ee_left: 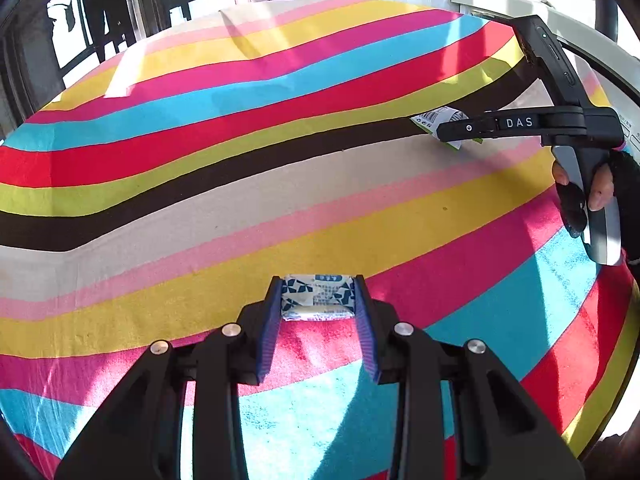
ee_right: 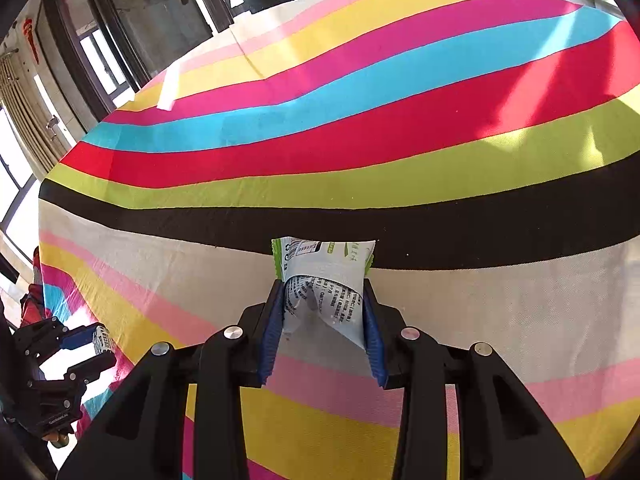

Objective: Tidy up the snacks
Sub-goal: 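Carry both snacks to the white box and open both tools inside it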

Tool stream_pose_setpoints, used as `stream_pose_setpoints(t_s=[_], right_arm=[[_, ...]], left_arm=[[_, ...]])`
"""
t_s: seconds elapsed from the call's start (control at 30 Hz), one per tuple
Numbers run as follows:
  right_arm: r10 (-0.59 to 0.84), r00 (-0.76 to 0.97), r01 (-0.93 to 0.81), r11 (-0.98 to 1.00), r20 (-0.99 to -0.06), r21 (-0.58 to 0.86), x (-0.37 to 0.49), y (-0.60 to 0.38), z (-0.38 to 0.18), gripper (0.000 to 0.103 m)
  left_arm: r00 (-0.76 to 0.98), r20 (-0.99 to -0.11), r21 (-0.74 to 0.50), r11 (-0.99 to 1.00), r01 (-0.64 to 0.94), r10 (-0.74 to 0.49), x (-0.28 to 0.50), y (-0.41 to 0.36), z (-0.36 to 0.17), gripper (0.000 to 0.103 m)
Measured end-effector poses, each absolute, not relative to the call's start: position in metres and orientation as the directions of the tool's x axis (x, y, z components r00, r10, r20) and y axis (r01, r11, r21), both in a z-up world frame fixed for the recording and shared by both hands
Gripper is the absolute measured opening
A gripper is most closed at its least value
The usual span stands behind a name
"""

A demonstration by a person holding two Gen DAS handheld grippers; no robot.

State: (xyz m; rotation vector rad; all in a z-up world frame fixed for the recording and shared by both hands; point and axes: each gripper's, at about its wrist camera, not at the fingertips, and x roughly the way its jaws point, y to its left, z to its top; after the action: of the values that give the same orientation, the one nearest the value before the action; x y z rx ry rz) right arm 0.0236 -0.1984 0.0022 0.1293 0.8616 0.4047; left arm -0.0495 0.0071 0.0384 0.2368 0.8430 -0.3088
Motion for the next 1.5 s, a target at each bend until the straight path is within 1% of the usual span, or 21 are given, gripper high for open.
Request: stream_pose_setpoints(t_s=[0.1,0.3,0.53,0.83,0.97,1.1,1.27,1.43,1.5], right_arm=[[0.435,0.566,-0.332,0.898,-0.701,0.289,0.006,-0.184,0.005,0.037],[0.497,0.544,-0.439,0.855,-0.676,0.275,-0.038,-0.137,0.015,0.037],[0.567,0.466,-0.588,0.772,-0.679,0.242,-0.089,-0.067,0.021,0.037],[0.625,0.366,-0.721,0.659,-0.689,0.214,-0.146,0.006,0.023,0.037],[0.640,0.315,-0.794,0.583,-0.701,0.175,-0.179,0.039,0.025,0.037],[0.661,0.246,-0.867,0.477,-0.709,0.144,-0.215,0.071,0.027,0.037],[0.663,0.135,-0.946,0.307,-0.736,0.103,-0.265,0.118,0.022,0.037],[0.630,0.032,-0.988,0.136,-0.776,0.070,-0.315,0.159,0.003,0.037],[0.609,-0.011,-0.992,0.090,-0.793,0.083,-0.328,0.171,-0.009,0.037]], left_arm=[[0.632,-0.755,0.075,0.934,0.349,-0.175,-0.057,0.016,0.040,0.035],[0.643,-0.749,0.064,0.949,0.308,-0.158,-0.070,0.036,0.040,0.035],[0.658,-0.741,0.056,0.964,0.260,-0.134,-0.097,0.064,0.038,0.035],[0.689,-0.723,0.070,0.986,0.154,-0.056,-0.161,0.110,0.040,0.035],[0.696,-0.718,0.093,0.991,0.100,-0.003,-0.201,0.135,0.042,0.035],[0.680,-0.730,0.112,0.994,0.014,0.072,-0.247,0.170,0.043,0.035],[0.630,-0.757,0.086,0.983,-0.162,0.171,-0.303,0.220,0.035,0.035],[0.541,-0.799,0.086,0.940,-0.331,0.264,-0.350,0.261,0.009,0.035],[0.519,-0.811,0.070,0.925,-0.374,0.271,-0.365,0.273,-0.002,0.035]])
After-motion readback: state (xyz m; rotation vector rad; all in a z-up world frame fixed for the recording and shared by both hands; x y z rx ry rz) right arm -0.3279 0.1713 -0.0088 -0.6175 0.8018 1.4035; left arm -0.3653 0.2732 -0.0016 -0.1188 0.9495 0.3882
